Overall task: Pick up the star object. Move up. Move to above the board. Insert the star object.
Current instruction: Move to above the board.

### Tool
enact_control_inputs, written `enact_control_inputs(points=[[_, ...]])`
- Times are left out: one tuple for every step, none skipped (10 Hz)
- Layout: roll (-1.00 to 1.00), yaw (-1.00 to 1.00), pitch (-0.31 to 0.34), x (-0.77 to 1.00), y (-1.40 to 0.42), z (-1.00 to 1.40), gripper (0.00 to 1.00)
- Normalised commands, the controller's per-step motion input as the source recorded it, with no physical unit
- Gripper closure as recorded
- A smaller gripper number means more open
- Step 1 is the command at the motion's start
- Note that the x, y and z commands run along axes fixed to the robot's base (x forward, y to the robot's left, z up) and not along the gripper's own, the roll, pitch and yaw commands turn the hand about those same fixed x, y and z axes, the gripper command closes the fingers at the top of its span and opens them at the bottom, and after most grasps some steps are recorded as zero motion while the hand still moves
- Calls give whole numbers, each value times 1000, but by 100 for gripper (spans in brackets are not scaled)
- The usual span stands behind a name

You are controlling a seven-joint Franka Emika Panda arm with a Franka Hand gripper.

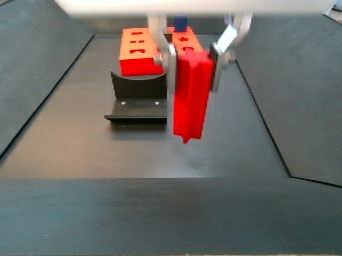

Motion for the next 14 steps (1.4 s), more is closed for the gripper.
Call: enact_control_inputs(points=[[50,34,118,125,133,1000,100],[50,31,117,113,120,1000,100],[53,29,120,105,110,1000,100],[50,31,124,92,94,1000,100],[47,34,119,82,81,1000,100],[44,34,117,72,69,1000,100],[44,35,116,62,58,1000,100],[46,35,119,55,46,1000,100],[48,38,117,38,30,874,100],[49,38,116,22,17,728,100],[52,37,116,12,7,584,100],[56,38,116,4,0,391,100],[48,32,110,9,-4,199,100],[-106,-628,286,-79,-1000,-23,100]])
